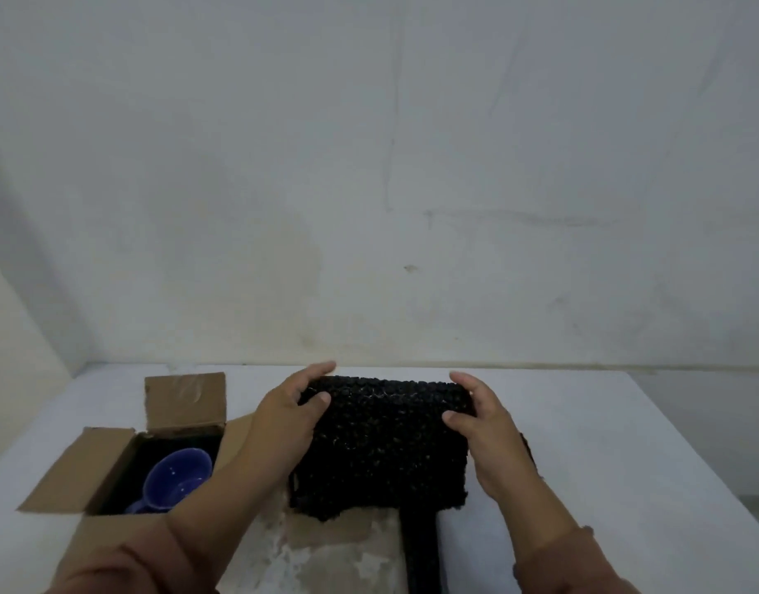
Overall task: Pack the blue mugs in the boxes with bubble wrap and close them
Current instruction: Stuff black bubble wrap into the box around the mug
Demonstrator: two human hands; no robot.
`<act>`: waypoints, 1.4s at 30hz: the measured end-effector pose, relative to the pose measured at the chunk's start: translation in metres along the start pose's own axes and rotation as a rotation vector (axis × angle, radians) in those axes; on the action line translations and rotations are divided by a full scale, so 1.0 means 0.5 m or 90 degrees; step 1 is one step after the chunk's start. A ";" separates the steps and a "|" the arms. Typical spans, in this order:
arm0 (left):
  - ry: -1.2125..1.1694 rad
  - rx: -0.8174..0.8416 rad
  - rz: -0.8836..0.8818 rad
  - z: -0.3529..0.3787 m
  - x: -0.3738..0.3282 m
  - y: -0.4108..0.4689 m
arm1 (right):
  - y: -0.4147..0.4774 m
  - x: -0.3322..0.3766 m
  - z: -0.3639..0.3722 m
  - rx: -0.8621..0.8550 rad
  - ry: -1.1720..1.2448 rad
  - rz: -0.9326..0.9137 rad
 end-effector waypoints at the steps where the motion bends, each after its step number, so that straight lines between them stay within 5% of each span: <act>1: 0.009 0.007 -0.007 -0.013 0.000 0.003 | -0.001 0.022 0.015 0.011 -0.075 -0.039; 5: 0.146 0.006 0.011 -0.061 -0.005 0.021 | -0.007 0.131 0.063 -0.035 -0.342 -0.239; 9: 0.324 -0.045 0.097 -0.114 -0.048 0.032 | -0.022 0.209 0.099 -0.071 -0.375 -0.351; 12: 0.443 0.106 0.106 -0.086 -0.053 0.025 | -0.046 0.242 0.164 0.049 -0.373 -0.377; 15: 0.352 0.209 0.073 -0.050 -0.058 0.017 | -0.060 0.261 0.219 0.116 -0.341 -0.391; 18: 0.176 0.135 -0.004 -0.079 -0.055 0.033 | -0.032 0.247 0.203 0.022 -0.268 -0.333; 20: -0.014 0.087 -0.121 -0.101 -0.023 0.043 | -0.003 0.178 0.186 0.000 -0.190 -0.159; 23: -0.219 0.080 -0.259 -0.100 0.026 0.040 | -0.012 0.033 0.234 0.149 -0.054 0.114; 25: -0.248 0.080 -0.298 -0.098 0.051 0.036 | -0.034 -0.004 0.269 0.230 0.058 0.188; 30: -0.283 0.092 -0.339 -0.104 0.101 0.031 | -0.028 0.023 0.264 0.213 0.061 0.080; 37: -0.337 0.153 -0.367 -0.104 0.135 0.023 | -0.021 0.079 0.260 0.235 -0.206 -0.152; 42: -0.252 0.204 -0.358 -0.077 0.137 0.017 | -0.017 0.084 0.255 0.234 -0.184 -0.109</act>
Point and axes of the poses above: each hand's wrist, its own y-axis towards the middle knuckle, its own z-axis out of the palm, x = y × z, the point moved 10 cm from there along y, towards the middle knuckle, and after that the axes turned 9 degrees about -x, right-handed, at the moved point
